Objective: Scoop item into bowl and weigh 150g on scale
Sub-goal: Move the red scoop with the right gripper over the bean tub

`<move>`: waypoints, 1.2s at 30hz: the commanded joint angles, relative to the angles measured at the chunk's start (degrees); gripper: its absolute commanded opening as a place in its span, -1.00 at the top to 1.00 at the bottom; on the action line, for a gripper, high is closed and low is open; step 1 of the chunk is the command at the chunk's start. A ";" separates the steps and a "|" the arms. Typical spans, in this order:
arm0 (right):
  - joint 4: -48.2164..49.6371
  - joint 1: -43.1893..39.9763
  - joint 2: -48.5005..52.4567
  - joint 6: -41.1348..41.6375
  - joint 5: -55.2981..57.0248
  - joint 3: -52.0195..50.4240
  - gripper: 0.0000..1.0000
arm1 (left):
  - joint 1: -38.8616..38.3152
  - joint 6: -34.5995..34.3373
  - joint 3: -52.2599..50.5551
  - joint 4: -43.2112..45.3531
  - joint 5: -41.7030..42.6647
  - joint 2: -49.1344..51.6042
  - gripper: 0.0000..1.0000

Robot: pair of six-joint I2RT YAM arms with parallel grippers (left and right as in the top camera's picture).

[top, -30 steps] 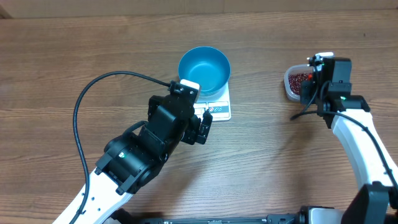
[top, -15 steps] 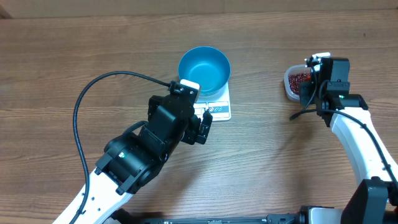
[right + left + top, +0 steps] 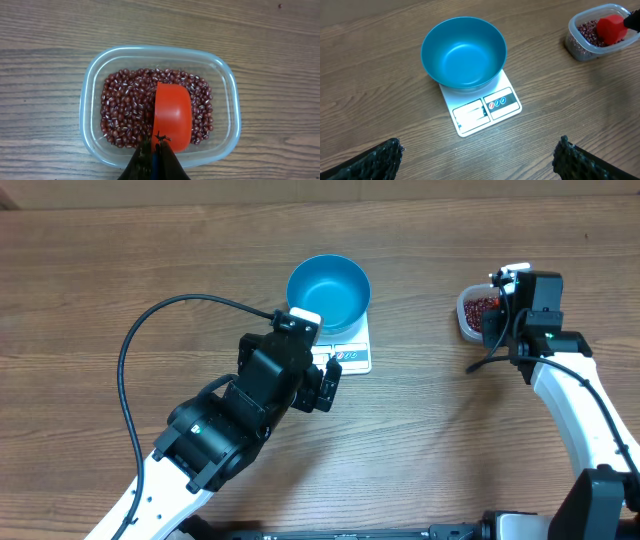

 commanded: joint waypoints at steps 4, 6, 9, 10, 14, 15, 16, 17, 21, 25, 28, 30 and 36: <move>0.79 -0.24 -4.76 -0.52 0.42 1.57 0.93 | 0.39 -1.20 0.85 0.20 0.02 0.39 -0.99; 1.09 -0.24 -5.05 -0.76 0.42 1.57 0.93 | 0.39 -1.20 0.85 0.20 0.02 0.39 -0.99; 1.07 -0.24 -4.94 -1.36 0.42 1.57 0.93 | 0.39 -1.20 0.85 0.20 0.02 0.39 -0.99; 1.07 -0.24 -4.92 -1.38 0.42 1.57 0.93 | 0.39 -1.20 0.85 0.20 0.02 0.39 -0.99; 1.51 -0.24 -4.92 -2.05 2.03 1.57 0.93 | 0.39 -1.20 0.85 0.20 0.02 0.42 -0.99; 1.62 -0.24 -4.92 -2.05 3.10 1.57 0.93 | 0.39 -1.20 0.85 0.20 0.02 0.39 -0.99; 1.70 -0.24 -4.92 -2.08 4.31 1.57 0.92 | 0.39 -1.20 0.85 0.20 0.02 0.39 -0.99; 1.75 -0.24 -4.92 -2.23 5.25 1.57 0.93 | 0.39 -1.20 0.85 0.20 0.02 0.39 -0.99; 1.46 -0.24 -4.87 -2.86 6.38 1.55 0.92 | 0.39 -1.20 0.85 0.20 0.02 0.39 -0.99; 0.87 -0.24 -3.69 -2.91 6.38 1.55 0.93 | 0.39 -1.20 0.85 0.20 0.02 0.39 -0.99; 0.90 -0.24 -1.75 -2.91 6.40 1.51 0.93 | 0.39 -1.20 0.85 0.20 0.02 0.39 -0.99; 0.94 -0.24 -0.20 -2.93 6.38 1.51 0.93 | 0.39 -1.20 0.85 0.20 0.02 0.39 -0.98; 2.73 -0.24 3.17 -2.84 6.36 1.51 0.93 | 0.39 -1.20 0.85 0.20 0.02 0.39 -0.99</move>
